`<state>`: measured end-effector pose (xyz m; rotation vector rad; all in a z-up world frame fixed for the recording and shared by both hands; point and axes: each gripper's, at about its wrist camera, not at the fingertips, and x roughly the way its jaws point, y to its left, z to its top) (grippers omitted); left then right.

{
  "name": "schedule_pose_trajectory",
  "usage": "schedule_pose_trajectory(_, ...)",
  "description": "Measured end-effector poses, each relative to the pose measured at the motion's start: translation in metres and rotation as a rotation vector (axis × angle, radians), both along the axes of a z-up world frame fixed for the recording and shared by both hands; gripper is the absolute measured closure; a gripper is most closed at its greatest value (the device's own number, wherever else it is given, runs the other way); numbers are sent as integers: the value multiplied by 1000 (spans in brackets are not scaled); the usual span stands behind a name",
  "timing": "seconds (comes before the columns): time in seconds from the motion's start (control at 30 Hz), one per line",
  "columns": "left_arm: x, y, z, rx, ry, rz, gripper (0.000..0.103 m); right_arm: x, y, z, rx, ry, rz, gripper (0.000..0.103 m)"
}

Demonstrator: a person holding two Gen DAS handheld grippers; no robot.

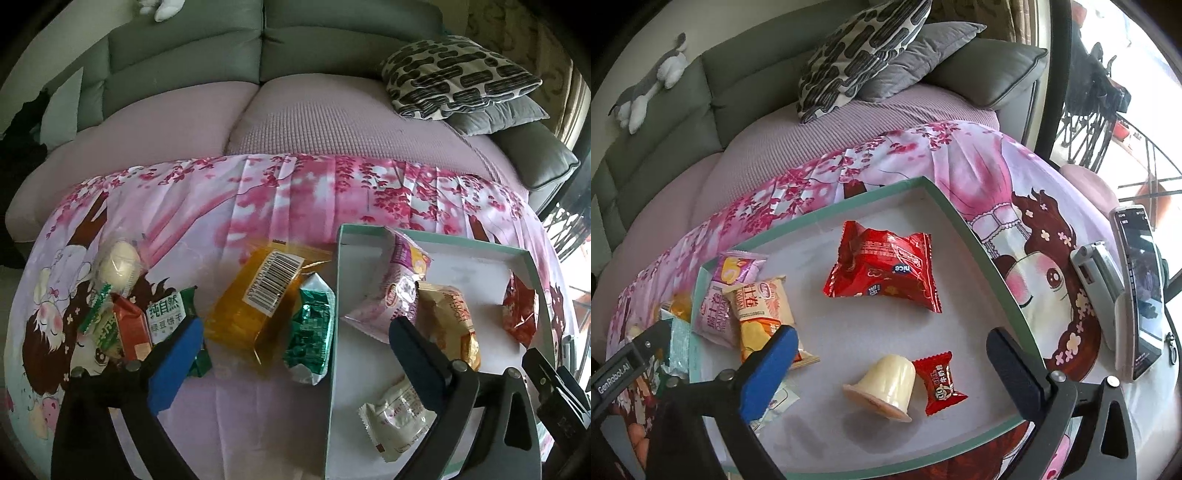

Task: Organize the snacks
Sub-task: 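Move left gripper to the clear bun bag while right gripper approaches the red wafer packet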

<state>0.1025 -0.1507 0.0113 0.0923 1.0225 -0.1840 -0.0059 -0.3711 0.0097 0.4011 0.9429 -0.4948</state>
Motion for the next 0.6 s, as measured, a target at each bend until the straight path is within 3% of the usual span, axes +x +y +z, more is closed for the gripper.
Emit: schedule_pose_trajectory(0.6, -1, 31, 13, -26, -45, 29, 2, 6, 18, 8, -31, -37, 47, 0)
